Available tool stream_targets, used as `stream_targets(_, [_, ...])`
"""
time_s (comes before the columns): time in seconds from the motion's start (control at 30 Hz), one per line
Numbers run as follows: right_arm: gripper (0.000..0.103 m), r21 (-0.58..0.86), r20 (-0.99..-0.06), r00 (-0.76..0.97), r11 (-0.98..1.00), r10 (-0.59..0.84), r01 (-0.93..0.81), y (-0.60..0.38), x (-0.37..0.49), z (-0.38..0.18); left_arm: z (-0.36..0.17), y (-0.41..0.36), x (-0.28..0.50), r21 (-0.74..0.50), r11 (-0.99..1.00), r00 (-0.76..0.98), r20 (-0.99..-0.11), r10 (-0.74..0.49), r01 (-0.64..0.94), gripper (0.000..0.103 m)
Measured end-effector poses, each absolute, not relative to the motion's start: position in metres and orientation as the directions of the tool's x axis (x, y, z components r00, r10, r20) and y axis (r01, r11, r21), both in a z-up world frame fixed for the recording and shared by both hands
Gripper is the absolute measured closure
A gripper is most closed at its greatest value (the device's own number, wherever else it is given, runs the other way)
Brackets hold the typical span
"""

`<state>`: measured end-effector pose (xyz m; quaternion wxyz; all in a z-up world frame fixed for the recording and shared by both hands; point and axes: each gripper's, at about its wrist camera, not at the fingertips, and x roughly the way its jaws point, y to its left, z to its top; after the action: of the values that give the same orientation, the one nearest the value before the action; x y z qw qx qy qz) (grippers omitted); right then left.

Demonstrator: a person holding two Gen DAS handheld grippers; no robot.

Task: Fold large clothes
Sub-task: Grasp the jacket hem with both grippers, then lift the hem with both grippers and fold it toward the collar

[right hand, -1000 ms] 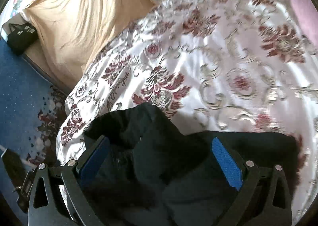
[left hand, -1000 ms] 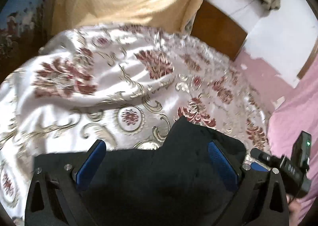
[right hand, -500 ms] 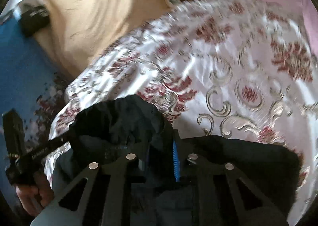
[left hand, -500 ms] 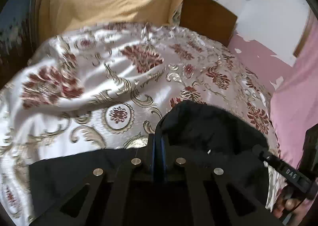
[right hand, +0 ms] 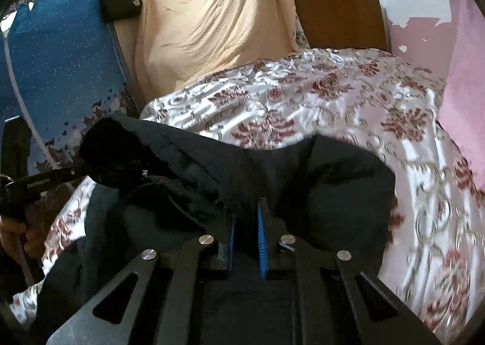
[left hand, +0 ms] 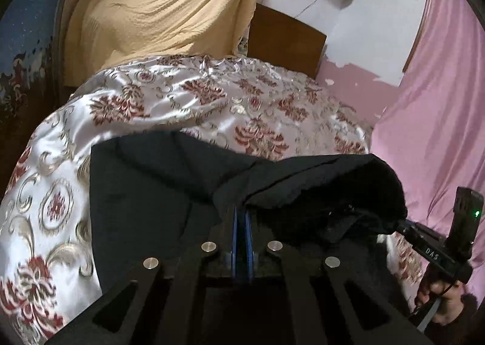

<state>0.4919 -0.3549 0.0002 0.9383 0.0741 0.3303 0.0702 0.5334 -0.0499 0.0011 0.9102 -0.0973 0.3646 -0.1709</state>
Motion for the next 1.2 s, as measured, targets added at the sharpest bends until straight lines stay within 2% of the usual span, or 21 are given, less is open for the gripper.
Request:
stream_targets(0.3, [0.093, 0.211, -0.671, 0.73, 0.977, 0.128, 0.022, -0.36, 0.509, -0.058, -0.048, -0.055, 0.548, -0.3, 0.933, 0.636, -0.685, -0.354, 0.196, 0.098])
stream_targets(0.5, [0.092, 0.158, -0.66, 0.741, 0.987, 0.124, -0.024, -0.352, 0.509, -0.062, -0.056, -0.057, 0.545, -0.237, 0.939, 0.657, -0.672, -0.343, 0.249, 0.098])
stream_targets(0.67, [0.086, 0.084, -0.704, 0.697, 0.99, 0.138, -0.112, -0.343, 0.491, -0.042, -0.052, -0.056, 0.538, -0.204, 0.936, 0.674, -0.65, -0.349, 0.288, 0.098])
stream_targets(0.73, [0.078, 0.073, -0.701, 0.699, 0.99, 0.139, -0.123, -0.344, 0.476, -0.031, -0.049, -0.057, 0.537, -0.201, 0.934, 0.68, -0.642, -0.354, 0.296, 0.098])
stream_targets(0.83, [0.07, 0.189, -0.637, 0.747, 0.978, 0.19, -0.088, -0.359, 0.47, -0.005, -0.048, -0.058, 0.537, -0.197, 0.932, 0.677, -0.644, -0.357, 0.305, 0.098])
stream_targets(0.97, [0.07, 0.348, -0.566, 0.789, 0.937, 0.238, -0.033, -0.373, 0.51, 0.017, -0.048, -0.058, 0.539, -0.198, 0.929, 0.665, -0.653, -0.363, 0.312, 0.098])
stream_targets(1.07, [0.07, 0.443, -0.612, 0.722, 0.896, 0.323, -0.025, -0.364, 0.559, 0.0, -0.043, -0.056, 0.541, -0.206, 0.924, 0.647, -0.665, -0.373, 0.321, 0.097])
stream_targets(1.17, [0.07, 0.359, -0.69, 0.652, 0.931, 0.315, -0.069, -0.335, 0.576, -0.021, -0.03, -0.05, 0.533, -0.218, 0.914, 0.648, -0.649, -0.398, 0.343, 0.095])
stream_targets(1.2, [0.07, 0.3, -0.715, 0.636, 0.949, 0.29, -0.096, -0.324, 0.574, -0.029, -0.021, -0.045, 0.525, -0.228, 0.904, 0.667, -0.615, -0.421, 0.36, 0.095])
